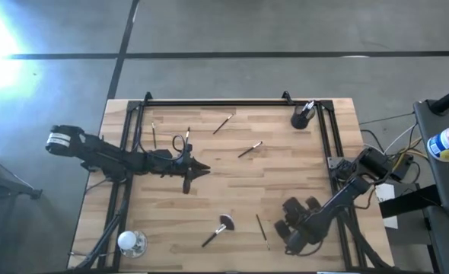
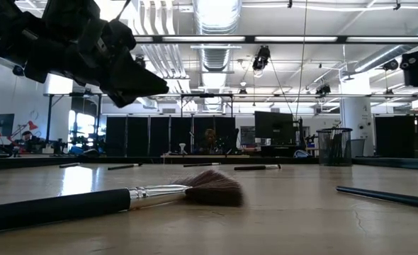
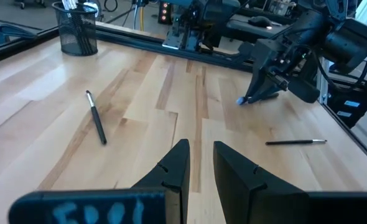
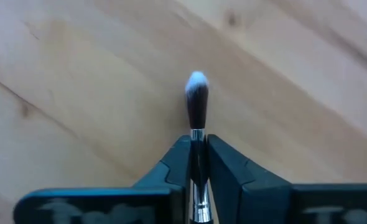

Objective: Put items in baskets/containers
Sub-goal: Put the foundation brush into the pen holder

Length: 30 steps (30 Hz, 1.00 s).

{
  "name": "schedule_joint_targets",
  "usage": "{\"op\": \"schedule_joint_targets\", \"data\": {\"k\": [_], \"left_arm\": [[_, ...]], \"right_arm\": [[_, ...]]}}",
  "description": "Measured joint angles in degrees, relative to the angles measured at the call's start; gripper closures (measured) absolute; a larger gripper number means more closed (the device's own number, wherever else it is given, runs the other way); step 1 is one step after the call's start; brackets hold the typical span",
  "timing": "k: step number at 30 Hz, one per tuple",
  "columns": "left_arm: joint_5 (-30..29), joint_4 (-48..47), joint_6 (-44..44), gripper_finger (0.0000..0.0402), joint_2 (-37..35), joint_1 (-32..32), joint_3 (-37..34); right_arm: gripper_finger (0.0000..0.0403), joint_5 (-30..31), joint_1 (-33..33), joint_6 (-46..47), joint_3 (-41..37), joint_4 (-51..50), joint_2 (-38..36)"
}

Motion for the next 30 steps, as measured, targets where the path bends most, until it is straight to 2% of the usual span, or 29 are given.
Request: {"op": "schedule_joint_targets", "data": {"k": [4, 7, 16, 19, 24, 30], "left_arm": [[0.2, 0.0, 0.6, 0.0336, 0.0, 0.0, 0.0], [0.2, 0.1, 0.7, 0.0336, 0.0, -0.1, 0.0], [0.4, 1.7, 1.3, 0.0336, 0.0, -0.1, 0.0], [1.7, 3.7, 1.9, 0.0336, 0.1, -0.1, -0.6], [3.0, 13.9, 2.3, 0.0343, 0.7, -0.1, -4.5], [3.0, 19.4, 2.6, 0.0367, 0.6, -0.1, -7.7]], "right_arm": [[0.0371, 6.6, -0.1, -5.1, -0.2, 2.9, -0.7], [0.0372, 11.6, -0.4, -12.4, -0.4, 8.4, -2.9], [0.0373, 19.7, -3.8, -36.8, -4.1, 28.1, -8.5], [0.0374, 22.7, -5.8, -45.3, -6.5, 36.7, -10.5], [0.0374, 31.4, -10.2, -58.5, -12.9, 53.2, -14.4], [0.0374, 34.4, -18.6, -80.7, -23.6, 78.9, -20.8]]}}
